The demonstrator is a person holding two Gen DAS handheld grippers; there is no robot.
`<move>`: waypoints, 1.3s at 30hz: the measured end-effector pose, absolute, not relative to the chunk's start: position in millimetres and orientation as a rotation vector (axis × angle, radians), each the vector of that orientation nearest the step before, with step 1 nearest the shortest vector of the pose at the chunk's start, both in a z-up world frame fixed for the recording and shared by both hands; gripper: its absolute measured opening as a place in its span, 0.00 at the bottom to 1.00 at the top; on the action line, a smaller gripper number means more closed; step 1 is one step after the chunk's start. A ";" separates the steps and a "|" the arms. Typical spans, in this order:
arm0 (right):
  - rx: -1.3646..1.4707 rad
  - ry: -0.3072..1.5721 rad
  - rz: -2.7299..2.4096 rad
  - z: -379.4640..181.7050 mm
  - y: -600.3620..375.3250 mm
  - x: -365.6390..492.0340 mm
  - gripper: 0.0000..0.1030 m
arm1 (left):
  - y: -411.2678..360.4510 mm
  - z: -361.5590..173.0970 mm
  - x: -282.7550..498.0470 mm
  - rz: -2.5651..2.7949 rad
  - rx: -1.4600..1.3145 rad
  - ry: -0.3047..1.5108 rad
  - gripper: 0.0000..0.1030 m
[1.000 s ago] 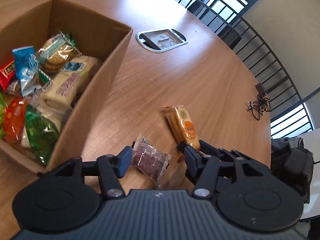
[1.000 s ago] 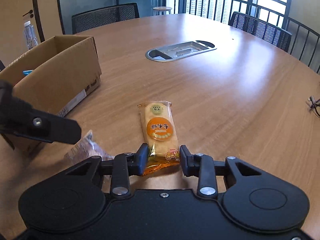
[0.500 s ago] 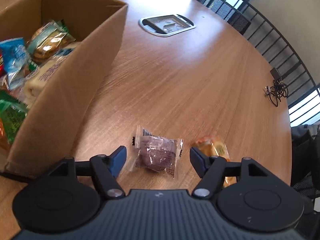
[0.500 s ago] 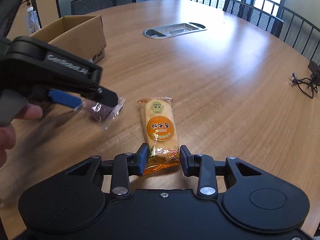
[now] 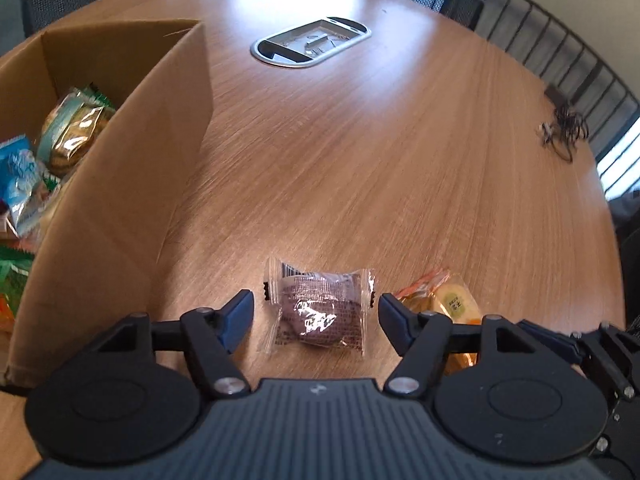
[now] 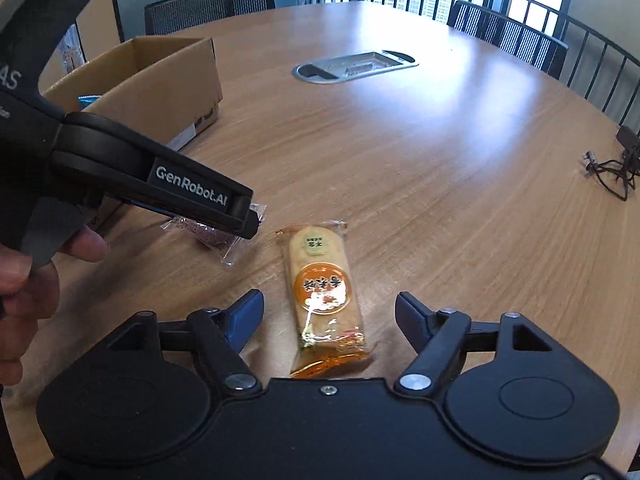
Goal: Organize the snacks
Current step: 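Close the left tool on the clear wrapped cake while the right tool grasps the bread pack, then carry the cake and bread pack over the box with both tools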
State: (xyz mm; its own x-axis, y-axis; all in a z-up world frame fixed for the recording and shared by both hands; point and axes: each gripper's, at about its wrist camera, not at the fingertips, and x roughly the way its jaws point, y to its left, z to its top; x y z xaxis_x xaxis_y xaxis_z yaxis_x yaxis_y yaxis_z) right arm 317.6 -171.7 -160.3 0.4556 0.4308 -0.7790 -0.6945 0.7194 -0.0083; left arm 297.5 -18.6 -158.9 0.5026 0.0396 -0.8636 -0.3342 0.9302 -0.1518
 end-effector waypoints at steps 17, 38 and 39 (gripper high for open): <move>-0.311 0.909 0.655 -156.1 -165.3 302.3 0.33 | -15.2 -155.2 287.7 0.206 -0.256 1.050 0.35; -0.226 0.762 0.588 -68.6 -170.9 277.0 0.33 | 14.5 -66.1 242.7 0.129 -0.335 0.852 0.35; -0.227 0.753 0.589 -64.4 -170.4 275.2 0.33 | 17.1 -61.5 240.9 0.128 -0.337 0.843 0.35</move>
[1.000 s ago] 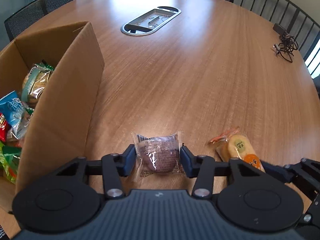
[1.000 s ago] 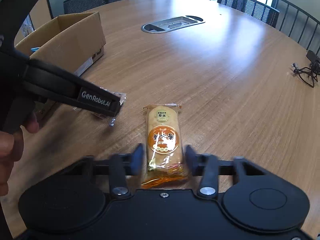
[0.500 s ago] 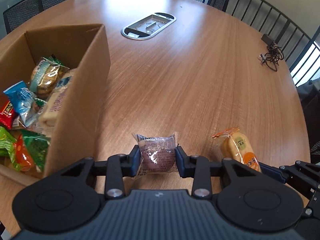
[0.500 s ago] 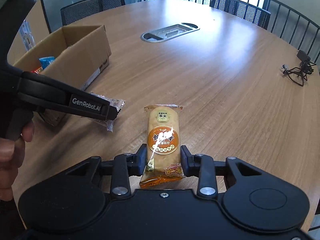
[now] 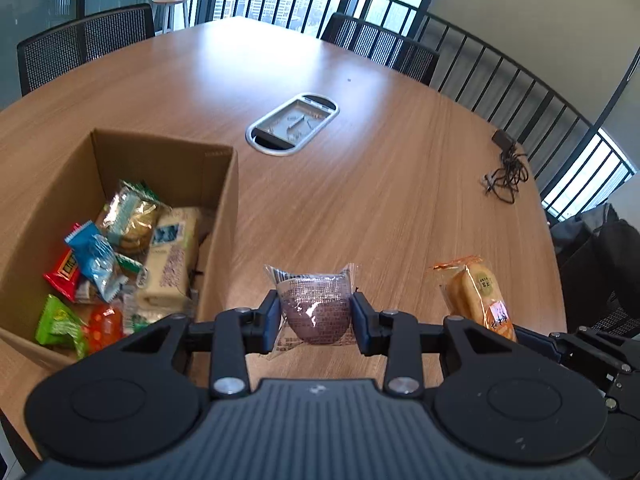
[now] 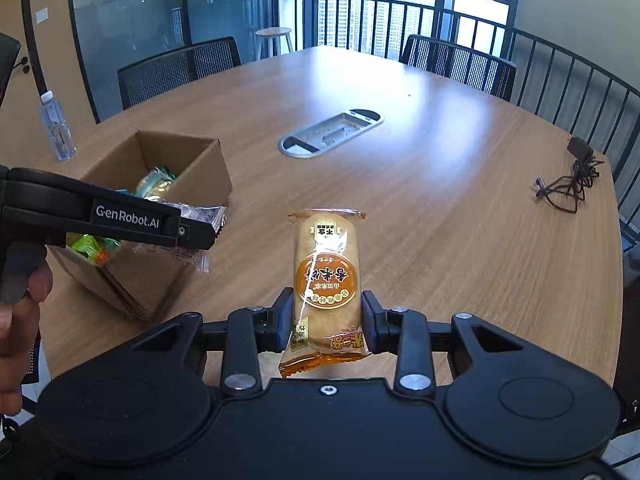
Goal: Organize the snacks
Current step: 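Carry the cake and bread pack over the box with both tools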
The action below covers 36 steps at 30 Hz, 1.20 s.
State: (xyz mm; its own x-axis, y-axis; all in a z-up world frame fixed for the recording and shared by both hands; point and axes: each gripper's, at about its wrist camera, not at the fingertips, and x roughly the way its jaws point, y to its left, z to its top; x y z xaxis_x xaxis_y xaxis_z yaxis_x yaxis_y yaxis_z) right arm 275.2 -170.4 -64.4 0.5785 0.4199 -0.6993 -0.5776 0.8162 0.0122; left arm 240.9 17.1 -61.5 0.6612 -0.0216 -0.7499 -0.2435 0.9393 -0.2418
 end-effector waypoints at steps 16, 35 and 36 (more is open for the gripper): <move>-0.206 0.677 0.613 -20.6 -140.4 261.9 0.33 | 63.4 -6.3 222.4 0.118 -0.331 0.753 0.35; -0.162 0.637 0.675 -2.8 -81.2 270.9 0.33 | 152.0 0.7 222.2 0.166 -0.348 0.745 0.36; -0.162 0.641 0.680 -3.7 -77.5 272.2 0.33 | 156.5 -1.9 223.9 0.172 -0.349 0.748 0.36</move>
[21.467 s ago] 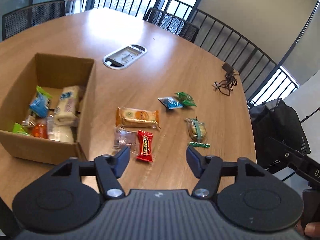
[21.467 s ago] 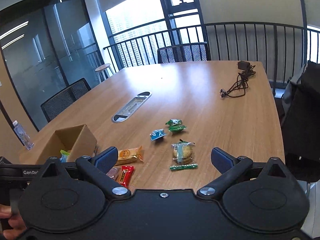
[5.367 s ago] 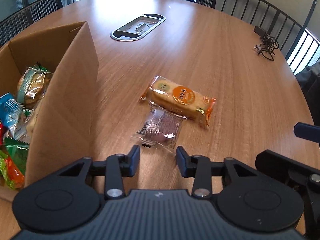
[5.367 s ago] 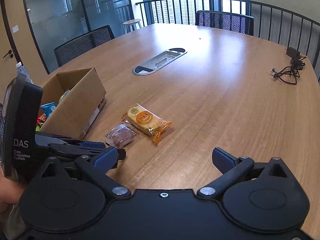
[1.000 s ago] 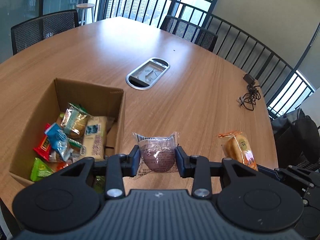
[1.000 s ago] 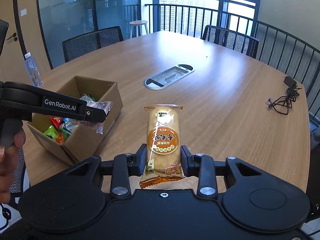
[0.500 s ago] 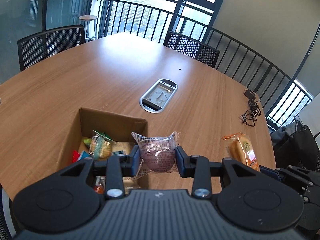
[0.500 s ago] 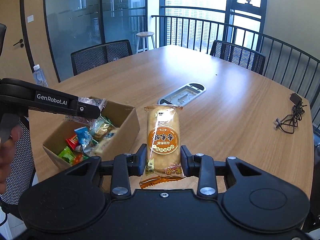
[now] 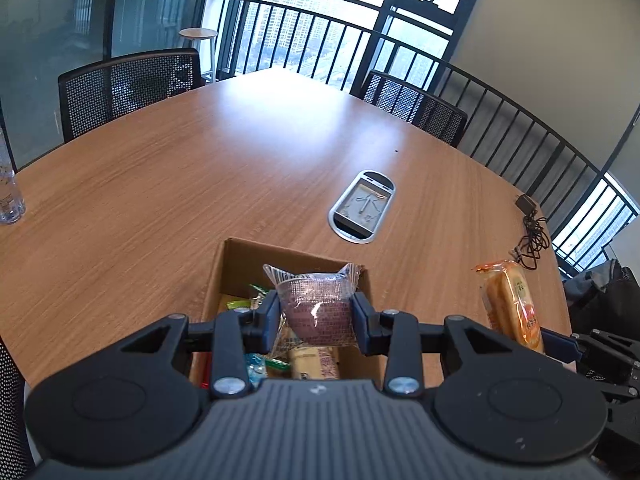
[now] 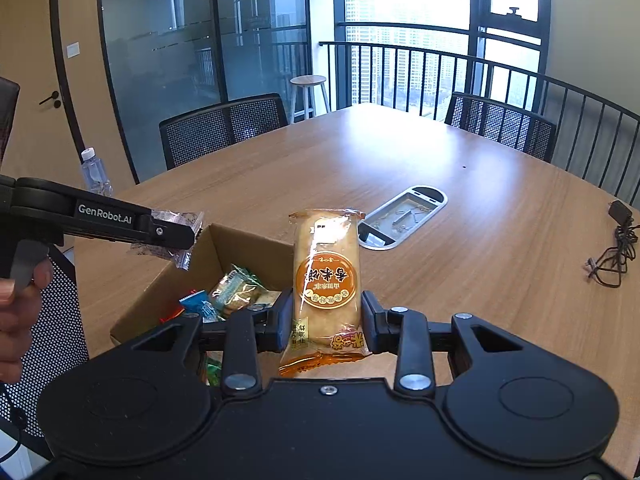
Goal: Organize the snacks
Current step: 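Carry the cake and bread pack over the box with both tools, then open both tools to drop the cake and bread pack into the box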
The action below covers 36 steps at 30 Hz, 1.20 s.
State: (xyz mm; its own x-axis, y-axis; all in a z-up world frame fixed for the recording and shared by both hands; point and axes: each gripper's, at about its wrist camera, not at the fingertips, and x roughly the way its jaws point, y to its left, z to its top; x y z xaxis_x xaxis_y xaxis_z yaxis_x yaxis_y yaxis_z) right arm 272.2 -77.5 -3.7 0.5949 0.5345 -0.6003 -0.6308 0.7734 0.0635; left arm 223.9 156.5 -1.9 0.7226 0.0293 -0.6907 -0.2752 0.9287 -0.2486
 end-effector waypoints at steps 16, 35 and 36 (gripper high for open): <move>-0.217 0.694 0.745 -25.4 -37.6 270.0 0.33 | 189.1 -46.0 223.5 0.170 -0.425 0.797 0.41; -0.125 0.691 0.760 -27.6 -9.3 277.6 0.72 | 216.9 -33.9 188.3 0.274 -0.435 0.754 0.78; -0.128 0.695 0.755 -28.2 -11.2 277.3 0.72 | 217.4 -34.2 186.9 0.282 -0.441 0.754 0.82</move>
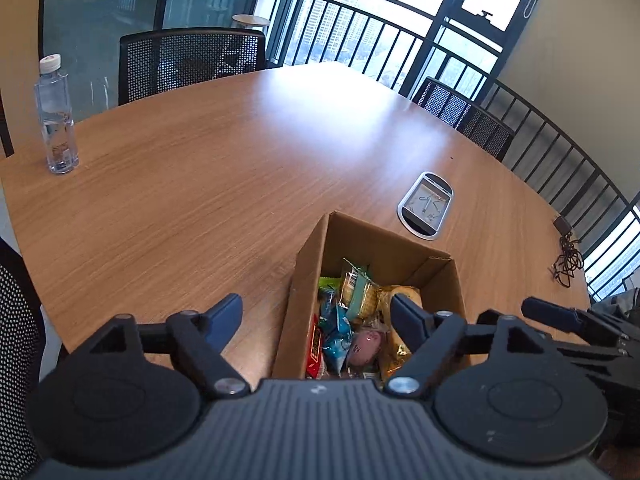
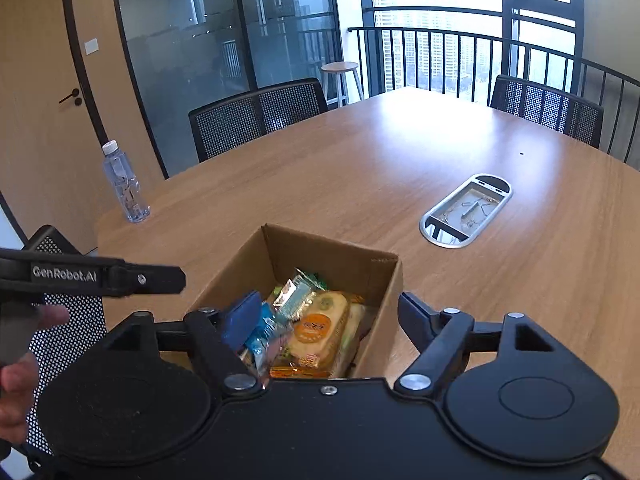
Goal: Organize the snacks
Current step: 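Open both tools to drop the cake and bread pack into the box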
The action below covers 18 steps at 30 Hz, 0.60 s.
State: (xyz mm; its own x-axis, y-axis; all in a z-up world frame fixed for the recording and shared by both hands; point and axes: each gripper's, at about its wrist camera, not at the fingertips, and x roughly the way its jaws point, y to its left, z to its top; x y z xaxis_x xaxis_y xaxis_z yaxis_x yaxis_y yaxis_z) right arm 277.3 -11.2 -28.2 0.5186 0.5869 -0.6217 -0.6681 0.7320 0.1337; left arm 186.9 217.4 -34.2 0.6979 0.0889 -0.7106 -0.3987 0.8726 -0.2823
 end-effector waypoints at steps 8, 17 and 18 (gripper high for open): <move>-0.098 0.699 0.730 -23.4 -36.0 265.3 0.82 | 212.7 -30.9 174.0 0.292 -0.437 0.746 1.00; -0.104 0.678 0.702 -6.4 -71.3 239.4 1.00 | 196.4 -10.3 155.7 0.264 -0.408 0.725 1.00; -0.115 0.667 0.700 -3.4 -75.3 234.6 1.00 | 193.1 -7.3 152.9 0.259 -0.402 0.724 1.00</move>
